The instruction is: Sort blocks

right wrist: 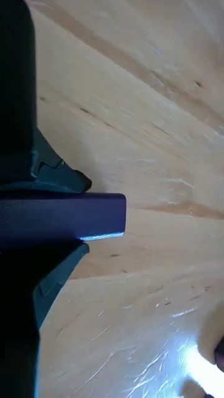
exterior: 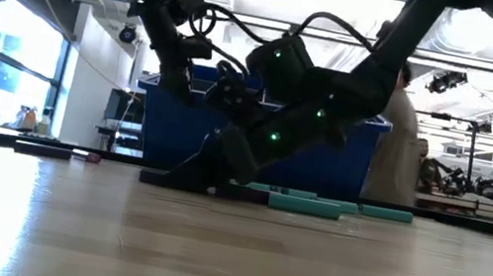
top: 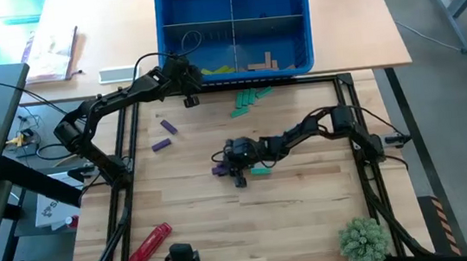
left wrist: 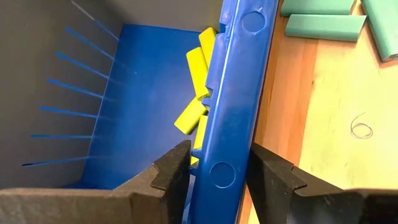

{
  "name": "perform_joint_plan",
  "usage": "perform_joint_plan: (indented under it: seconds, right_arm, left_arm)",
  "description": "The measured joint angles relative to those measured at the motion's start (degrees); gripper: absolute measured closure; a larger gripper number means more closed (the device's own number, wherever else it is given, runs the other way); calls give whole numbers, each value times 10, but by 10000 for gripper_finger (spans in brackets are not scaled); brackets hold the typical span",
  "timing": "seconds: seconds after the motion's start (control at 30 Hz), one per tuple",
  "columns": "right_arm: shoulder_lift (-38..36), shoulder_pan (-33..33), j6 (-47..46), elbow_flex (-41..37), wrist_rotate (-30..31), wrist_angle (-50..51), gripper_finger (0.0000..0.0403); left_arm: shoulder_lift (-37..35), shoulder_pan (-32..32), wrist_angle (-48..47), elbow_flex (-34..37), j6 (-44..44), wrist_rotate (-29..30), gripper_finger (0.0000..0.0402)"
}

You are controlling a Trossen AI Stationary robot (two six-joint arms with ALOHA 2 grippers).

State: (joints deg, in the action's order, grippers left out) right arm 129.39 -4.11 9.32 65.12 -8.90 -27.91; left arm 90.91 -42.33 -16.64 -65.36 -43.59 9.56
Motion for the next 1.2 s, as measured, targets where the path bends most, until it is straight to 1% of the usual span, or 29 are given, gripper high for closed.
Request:
perform_joint_plan:
  seconds: [0.1,0.2,0.33,0.47,0.57,0.63,0.73,0.87,1.0,1.1,1.2]
  right_arm:
    - [-23,-9,14,-3,-24,10,316]
    - [-73,-18,36,-8,-21,58,316]
    - [-183,-40,91,-5,17,128,316]
    - [-295,-81,132,-6,54,219,316]
    - [-379,-122,147,-5,77,216,316]
    - [-423,-157,160,-3,95,203,316]
    - [-459,-225,171,-4,100,182,316]
    - [-466,-329,172,11,95,113,316]
    - [-419,-412,163,51,93,48,316]
    - [-361,-458,162,120,90,28,316]
    - [-284,-495,145,213,89,50,316]
  left_arm:
    - [0,0,0,0,-1,0,277]
    - [0,0,0,0,-1,0,277]
    - [0,0,2,0,0,0,277]
    - [0,0,2,0,0,0,277]
    - [0,0,2,0,0,0,277]
    - [0,0,3,0,0,0,277]
    - [0,1,3,0,2,0,277]
    - [0,1,3,0,5,0,277]
    - [0,1,2,0,41,0,277]
    - [0,1,2,0,68,-2,277]
    - [0,1,1,0,74,-1,277]
